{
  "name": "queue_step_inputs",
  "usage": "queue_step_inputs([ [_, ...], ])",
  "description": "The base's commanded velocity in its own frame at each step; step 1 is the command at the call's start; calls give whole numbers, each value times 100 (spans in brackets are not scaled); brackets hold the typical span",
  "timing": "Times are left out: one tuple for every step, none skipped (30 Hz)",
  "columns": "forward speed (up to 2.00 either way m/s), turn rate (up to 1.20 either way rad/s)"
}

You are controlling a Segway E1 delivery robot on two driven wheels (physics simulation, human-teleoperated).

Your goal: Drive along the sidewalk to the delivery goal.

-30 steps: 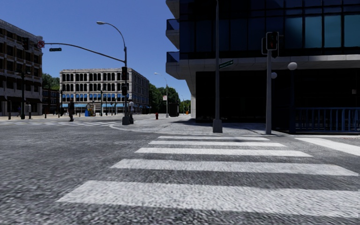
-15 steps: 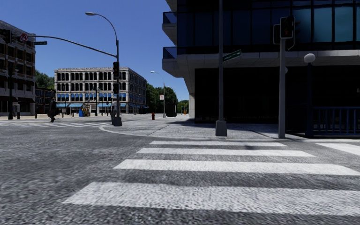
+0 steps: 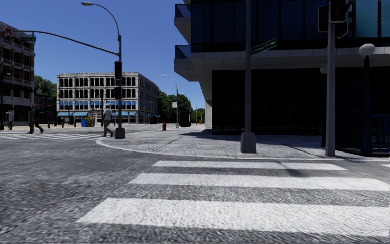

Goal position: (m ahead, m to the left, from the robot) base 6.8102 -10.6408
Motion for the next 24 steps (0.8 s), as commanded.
queue_step_inputs([
  [200, 0],
  [200, 0],
  [200, 0],
  [200, 0],
  [200, 0],
  [200, 0],
  [200, 0],
  [200, 0],
  [200, 0],
  [200, 0],
  [200, -3],
  [200, -4],
  [200, -4],
  [200, -4],
  [200, -4],
  [200, -4],
  [200, -4],
  [200, -4],
  [200, -4],
  [200, -4],
  [200, -4],
  [200, -4],
  [200, -4],
  [200, -4],
])
